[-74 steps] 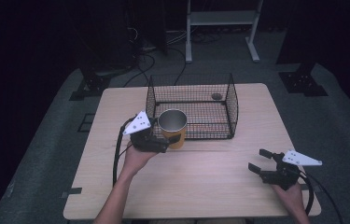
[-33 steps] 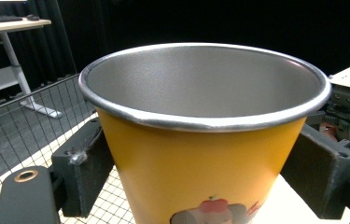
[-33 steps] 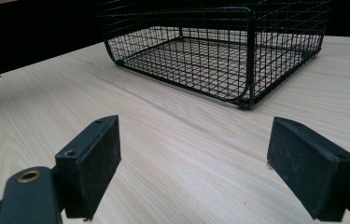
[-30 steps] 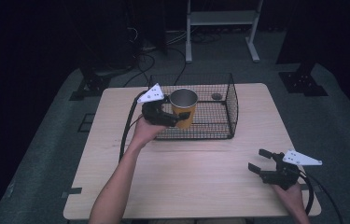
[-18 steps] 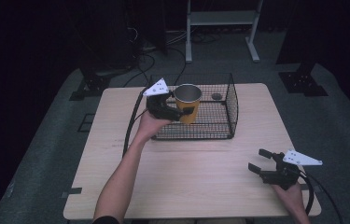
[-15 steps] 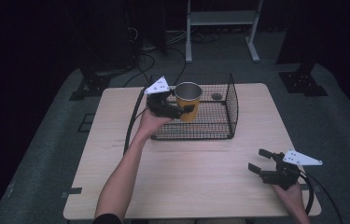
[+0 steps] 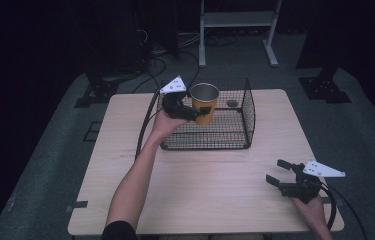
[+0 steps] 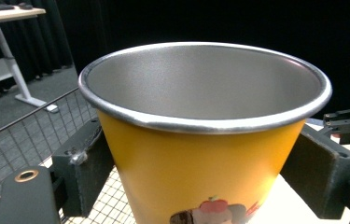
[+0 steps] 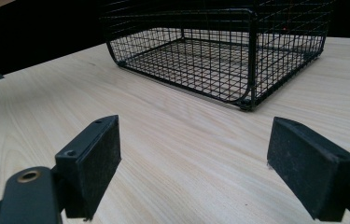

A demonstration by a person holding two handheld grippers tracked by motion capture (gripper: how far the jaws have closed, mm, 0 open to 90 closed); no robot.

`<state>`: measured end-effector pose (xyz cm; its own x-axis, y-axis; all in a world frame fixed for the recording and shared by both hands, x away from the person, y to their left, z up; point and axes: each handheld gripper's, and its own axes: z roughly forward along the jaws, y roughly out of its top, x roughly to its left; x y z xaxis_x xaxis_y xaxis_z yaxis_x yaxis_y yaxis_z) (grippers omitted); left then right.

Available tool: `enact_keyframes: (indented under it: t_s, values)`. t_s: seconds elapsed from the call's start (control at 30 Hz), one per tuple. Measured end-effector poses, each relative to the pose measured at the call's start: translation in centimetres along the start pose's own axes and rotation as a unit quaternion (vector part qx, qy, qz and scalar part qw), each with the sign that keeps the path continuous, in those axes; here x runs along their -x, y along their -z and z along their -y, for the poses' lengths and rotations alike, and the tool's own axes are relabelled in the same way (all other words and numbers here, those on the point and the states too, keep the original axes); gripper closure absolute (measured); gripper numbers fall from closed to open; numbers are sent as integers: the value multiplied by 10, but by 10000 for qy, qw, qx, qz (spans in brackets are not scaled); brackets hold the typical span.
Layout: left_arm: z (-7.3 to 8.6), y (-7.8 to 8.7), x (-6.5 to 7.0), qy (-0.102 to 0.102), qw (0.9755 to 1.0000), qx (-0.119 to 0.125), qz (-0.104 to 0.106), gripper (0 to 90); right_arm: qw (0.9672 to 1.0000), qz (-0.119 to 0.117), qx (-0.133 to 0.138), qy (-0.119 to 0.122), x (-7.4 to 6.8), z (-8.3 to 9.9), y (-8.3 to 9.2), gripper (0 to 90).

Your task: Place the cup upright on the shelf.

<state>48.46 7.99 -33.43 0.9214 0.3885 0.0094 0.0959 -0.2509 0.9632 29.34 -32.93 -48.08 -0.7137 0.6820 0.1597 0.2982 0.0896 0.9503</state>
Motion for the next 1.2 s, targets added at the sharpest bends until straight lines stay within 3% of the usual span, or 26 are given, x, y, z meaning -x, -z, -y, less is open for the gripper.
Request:
enact_keyframes:
  t_s: [0.53,0.87,0.93,0.97,1.2]
  values:
    - [-5,-24,-12,-65,9997,-233,56,159,10000,-30,-12,2,-1,0,0,163]
    - [7,-38,-23,20,9997,-224,68,159,10000,-43,10,13,0,0,0,163]
    - [9,-41,-25,-28,9998,-202,81,159,10000,-46,5,6,0,0,0,163]
    - [10,-43,-26,-152,9996,-221,51,159,10000,-50,4,5,0,0,0,163]
    - [9,-51,-30,-135,9990,-416,73,158,10000,-59,3,9,0,0,0,163]
